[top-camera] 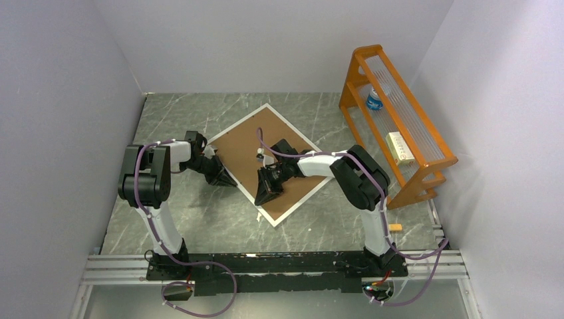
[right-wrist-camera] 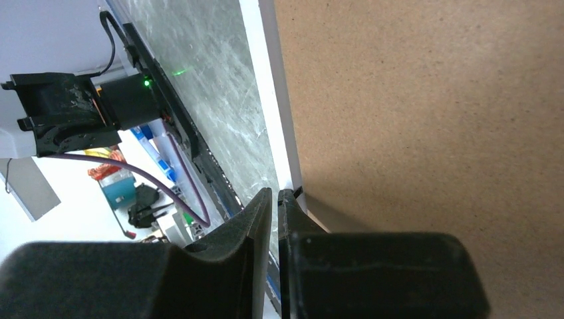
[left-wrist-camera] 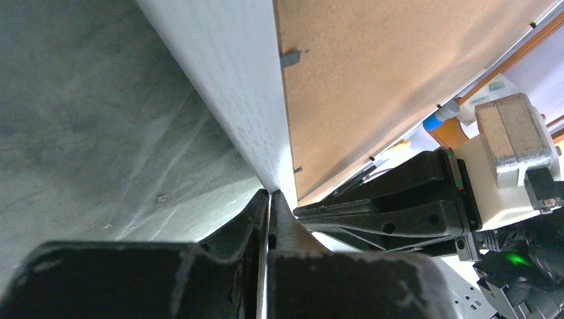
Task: Put the photo into the frame
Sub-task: Install the photo frame at the center of the board.
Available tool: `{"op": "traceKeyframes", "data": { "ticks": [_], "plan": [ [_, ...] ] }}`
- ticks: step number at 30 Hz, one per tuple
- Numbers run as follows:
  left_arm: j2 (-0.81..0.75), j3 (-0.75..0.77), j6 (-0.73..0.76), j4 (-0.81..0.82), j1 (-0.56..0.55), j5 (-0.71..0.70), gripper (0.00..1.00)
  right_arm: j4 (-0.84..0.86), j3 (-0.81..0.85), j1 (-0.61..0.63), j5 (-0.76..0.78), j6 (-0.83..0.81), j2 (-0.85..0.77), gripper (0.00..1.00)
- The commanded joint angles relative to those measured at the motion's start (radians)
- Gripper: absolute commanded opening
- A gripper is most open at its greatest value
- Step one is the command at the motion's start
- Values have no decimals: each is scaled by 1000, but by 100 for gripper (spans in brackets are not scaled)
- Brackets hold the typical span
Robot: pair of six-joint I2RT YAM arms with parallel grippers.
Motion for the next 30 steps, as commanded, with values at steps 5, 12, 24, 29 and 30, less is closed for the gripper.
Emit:
{"op": "traceKeyframes", "data": {
  "ticks": [5,12,24,29,30],
  "plan": [
    [54,-28,48,-19,-5,-220,4,-1,-46,-43,171,-30,46,14],
    [56,-24,54,-33,-5,-229,3,30,-56,-71,240,19,87,13],
    [65,-9,63,-62,-5,-254,3,-83,-45,-93,488,-79,102,9],
    [61,-8,62,-57,-5,-246,2,-100,-57,-84,564,-114,48,9],
    [58,-7,63,-52,-5,-240,3,-98,-62,-83,569,-121,21,9]
  ]
}}
